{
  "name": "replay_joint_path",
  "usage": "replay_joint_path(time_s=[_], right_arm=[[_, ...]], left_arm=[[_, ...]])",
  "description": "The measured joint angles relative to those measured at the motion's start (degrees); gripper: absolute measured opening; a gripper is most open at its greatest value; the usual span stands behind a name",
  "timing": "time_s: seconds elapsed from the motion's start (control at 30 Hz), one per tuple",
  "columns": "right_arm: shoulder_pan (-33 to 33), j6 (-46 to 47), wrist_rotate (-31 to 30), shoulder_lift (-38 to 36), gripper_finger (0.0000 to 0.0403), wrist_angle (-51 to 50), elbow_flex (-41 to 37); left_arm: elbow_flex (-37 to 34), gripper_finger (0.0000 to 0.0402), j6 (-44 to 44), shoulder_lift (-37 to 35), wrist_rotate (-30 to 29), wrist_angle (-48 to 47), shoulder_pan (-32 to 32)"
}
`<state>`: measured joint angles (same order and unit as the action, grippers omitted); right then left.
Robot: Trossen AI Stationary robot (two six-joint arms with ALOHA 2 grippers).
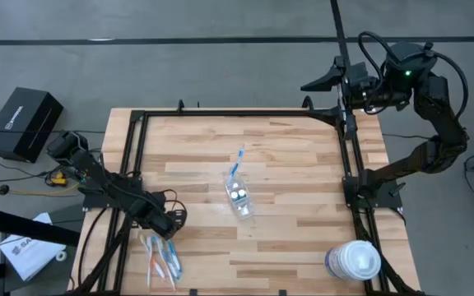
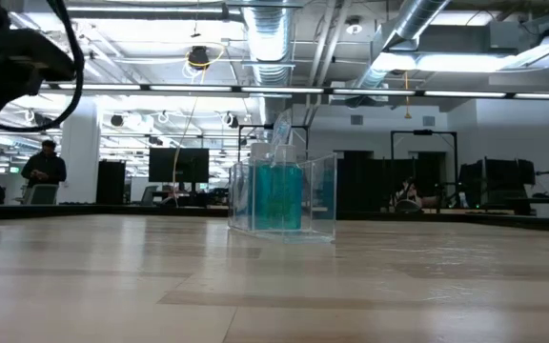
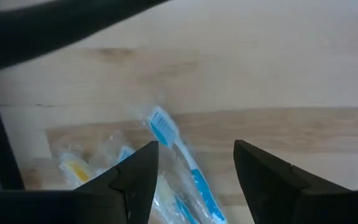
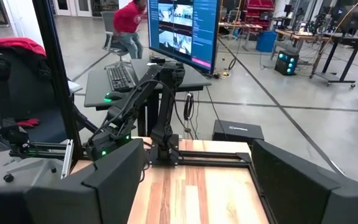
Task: Pick & Place toothbrushing station
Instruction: Put the right blue toothbrush into the transparent organizer
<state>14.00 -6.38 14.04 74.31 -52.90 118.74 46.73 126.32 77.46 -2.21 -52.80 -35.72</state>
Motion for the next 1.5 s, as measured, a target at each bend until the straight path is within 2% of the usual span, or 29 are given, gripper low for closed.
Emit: replay_joint_path(time_s=[0.23, 0.53, 0.93, 1.07, 1.17, 1.23, 1.27, 1.5], right_arm=[[0.0, 0.43, 0.0, 0.0, 0.0289, 0.0, 0.0], [0.07, 2.25, -0.07, 0.02, 0.0289, 0.0, 0.0], [0.07, 3.63, -0.55, 0.02, 0.0289, -0.09, 0.0], [0.07, 4.92, -0.59, 0.02, 0.0289, -0.11, 0.0], [0.07, 4.93, -0.78, 0.02, 0.0289, -0.11, 0.0], [0.07, 4.93, -1.14, 0.02, 0.0289, -0.11, 0.0], [0.08, 4.91, -1.36, 0.02, 0.0289, -0.11, 0.0], [2.27, 4.93, -1.77, 0.02, 0.0289, -0.09, 0.0]], left_arm=[[-3.76, 0.0185, 0.28, 0.01, 0.75, 4.07, 0.01], [-7.6, 0.0184, 0.4, 0.21, 1.11, 9.38, 0.01], [-8.11, 0.0183, -0.3, 8.02, 2.64, 15.26, 0.01], [-8.05, 0.0152, -1.83, 9.06, 2.43, 16.7, 0.0], [-8.13, 0.0083, -3.08, 8.67, -0.67, 18.0, -0.09], [-8.15, 0.0029, -3.56, 7.89, -5.17, 18.49, -0.05], [-8.28, 0.0019, -3.93, 7.46, -7.96, 18.46, -0.03], [-8.45, 0.0007, -6.0, 1.25, -30.28, 17.71, 2.27]])
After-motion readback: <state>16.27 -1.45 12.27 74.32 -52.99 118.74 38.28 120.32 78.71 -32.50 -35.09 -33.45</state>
